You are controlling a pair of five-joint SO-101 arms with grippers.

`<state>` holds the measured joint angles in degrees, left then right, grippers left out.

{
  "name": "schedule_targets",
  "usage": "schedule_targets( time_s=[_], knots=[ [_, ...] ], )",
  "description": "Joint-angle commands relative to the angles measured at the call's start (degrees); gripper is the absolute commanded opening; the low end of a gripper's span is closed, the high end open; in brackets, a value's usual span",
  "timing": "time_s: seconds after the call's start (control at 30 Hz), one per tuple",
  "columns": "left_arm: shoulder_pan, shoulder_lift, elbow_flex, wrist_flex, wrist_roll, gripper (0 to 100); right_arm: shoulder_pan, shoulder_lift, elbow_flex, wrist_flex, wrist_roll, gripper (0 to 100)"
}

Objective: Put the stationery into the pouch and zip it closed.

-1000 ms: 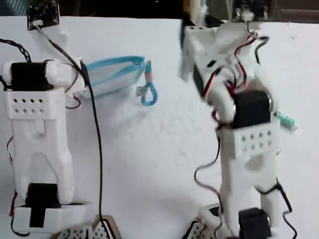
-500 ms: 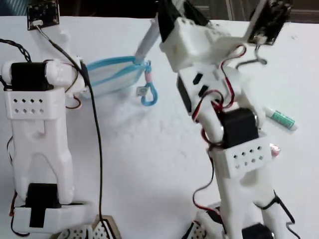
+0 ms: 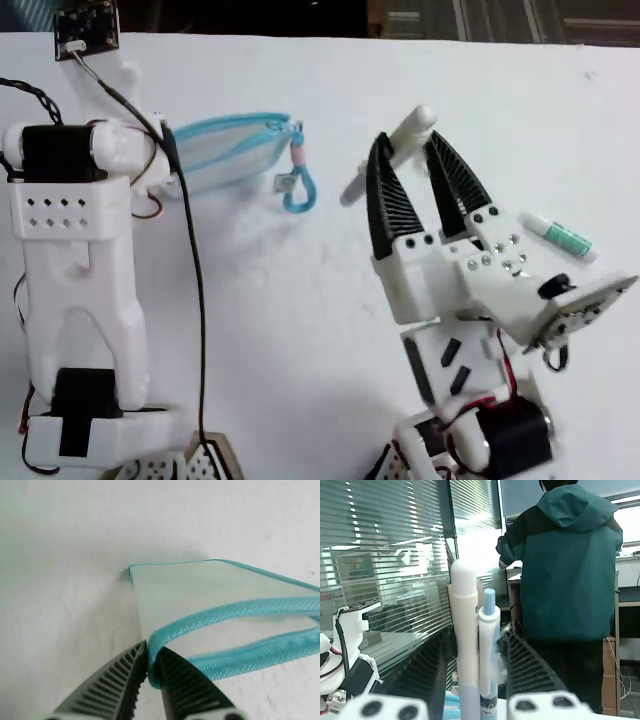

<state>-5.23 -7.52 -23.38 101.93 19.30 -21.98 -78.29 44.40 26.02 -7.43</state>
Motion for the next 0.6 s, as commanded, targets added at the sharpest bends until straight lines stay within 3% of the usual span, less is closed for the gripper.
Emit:
schedule_targets(
  time_s=[0.0,0.13,0.3,0.57],
  knots=[
    [0.0,-0.3,-1.0,-0.2,-0.2,2,0.0,4.0,-0.3,-8.9,0.8,1.7],
    [0.0,-0.3,-1.0,-0.1,-0.2,2,-0.1,15.4,-8.5,-12.4,-3.6,1.7],
    [-0.3,-0.3,-1.1,-0.1,-0.2,2,-6.0,28.8,-22.7,-10.4,-6.0,1.7],
    [-0.3,-0.3,-1.1,-0.1,-0.2,2,-11.7,41.5,-25.9,-14.3,-6.0,1.7]
  ],
)
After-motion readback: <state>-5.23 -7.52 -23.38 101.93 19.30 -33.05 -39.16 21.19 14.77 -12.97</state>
